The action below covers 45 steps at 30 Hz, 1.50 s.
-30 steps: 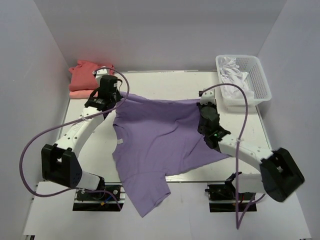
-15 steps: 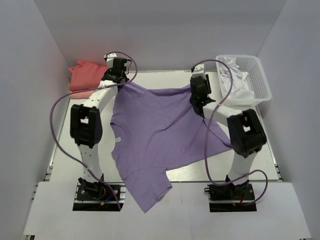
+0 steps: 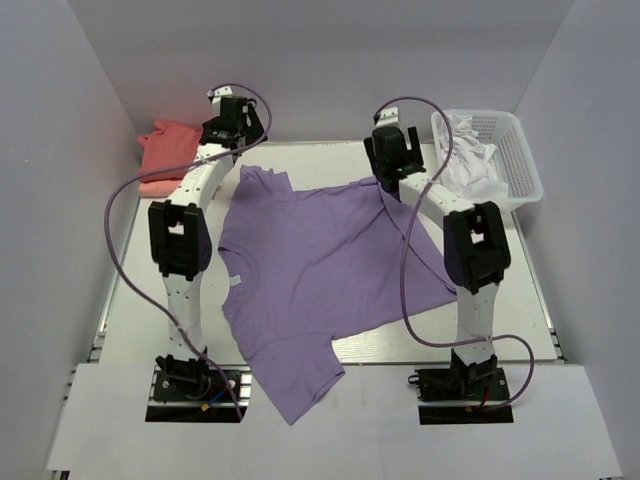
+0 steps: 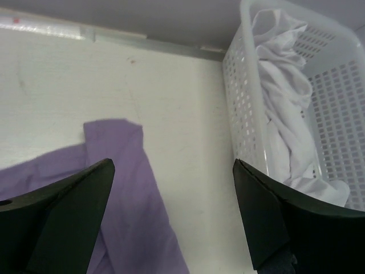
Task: Fold and stack the t-shirts
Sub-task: Flatten out the tshirt
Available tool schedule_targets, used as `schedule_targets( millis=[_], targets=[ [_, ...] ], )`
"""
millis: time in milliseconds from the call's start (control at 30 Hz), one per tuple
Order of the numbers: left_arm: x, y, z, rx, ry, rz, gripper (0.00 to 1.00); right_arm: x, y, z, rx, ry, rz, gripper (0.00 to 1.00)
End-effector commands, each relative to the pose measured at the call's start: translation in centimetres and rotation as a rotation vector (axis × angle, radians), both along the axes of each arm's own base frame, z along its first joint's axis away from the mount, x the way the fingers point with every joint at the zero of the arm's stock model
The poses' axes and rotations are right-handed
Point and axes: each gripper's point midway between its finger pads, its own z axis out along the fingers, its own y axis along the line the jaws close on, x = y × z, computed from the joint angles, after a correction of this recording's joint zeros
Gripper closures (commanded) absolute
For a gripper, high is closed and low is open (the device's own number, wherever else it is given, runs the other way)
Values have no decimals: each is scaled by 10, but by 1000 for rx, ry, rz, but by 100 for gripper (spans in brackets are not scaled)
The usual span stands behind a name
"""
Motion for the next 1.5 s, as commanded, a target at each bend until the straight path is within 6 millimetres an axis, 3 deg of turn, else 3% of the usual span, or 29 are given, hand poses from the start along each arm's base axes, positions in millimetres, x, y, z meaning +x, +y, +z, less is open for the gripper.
schedule_targets(
  millis=[0, 33, 67, 100, 133, 167, 200, 233, 267, 333, 367, 433, 467, 600, 700, 867, 1033, 1267, 1467],
  targets=[
    [-36, -18, 66, -25, -77, -89, 1, -39, 9, 20, 116, 83, 76, 10],
    [-44, -16, 66, -24, -70, -90, 1, -47, 9, 17, 132, 109, 89, 10],
    [-62, -28, 43, -39, 1, -157, 1, -69, 23, 1, 207, 207, 156, 10],
    [-73, -31, 37, -53, 24, -182, 1, -84, 24, -4, 254, 236, 159, 10],
    [-91, -30, 48, -76, 21, -184, 1, -95, 26, -9, 290, 265, 166, 10],
    [-104, -29, 42, -87, 47, -185, 1, -114, 26, -29, 306, 339, 173, 10],
    [-128, -29, 9, -95, 129, -175, 1, -134, 20, -30, 340, 357, 150, 10],
    [-144, -26, 16, -109, 118, -166, 1, -144, 22, -35, 351, 373, 154, 10],
    [-165, -24, -13, -121, 184, -168, 1, -163, 26, -43, 395, 419, 196, 10],
    [-185, -31, -26, -159, 203, -192, 1, -189, 32, -55, 450, 468, 237, 10],
    [-206, -37, -52, -180, 266, -212, 1, -205, 33, -63, 460, 493, 258, 10],
    [-212, -43, -54, -224, 219, -236, 1, -227, 40, -72, 529, 534, 303, 10],
    [-225, -42, -72, -240, 253, -230, 1, -239, 40, -86, 529, 572, 310, 10],
    [-231, -41, -88, -251, 280, -212, 1, -262, 42, -110, 557, 644, 313, 10],
    [-235, -37, -112, -245, 321, -179, 1, -272, 40, -125, 552, 693, 297, 10],
    [-239, -14, -135, -208, 384, -55, 1, -291, 45, -140, 575, 751, 295, 10],
    [-248, 8, -149, -169, 423, 14, 1, -329, 61, -157, 661, 824, 294, 10],
    [-253, 60, -160, -115, 500, 187, 1, -365, 93, -156, 710, 871, 352, 10],
    [-243, 100, -153, -77, 517, 263, 1, -368, 110, -144, 658, 854, 374, 10]
  ],
)
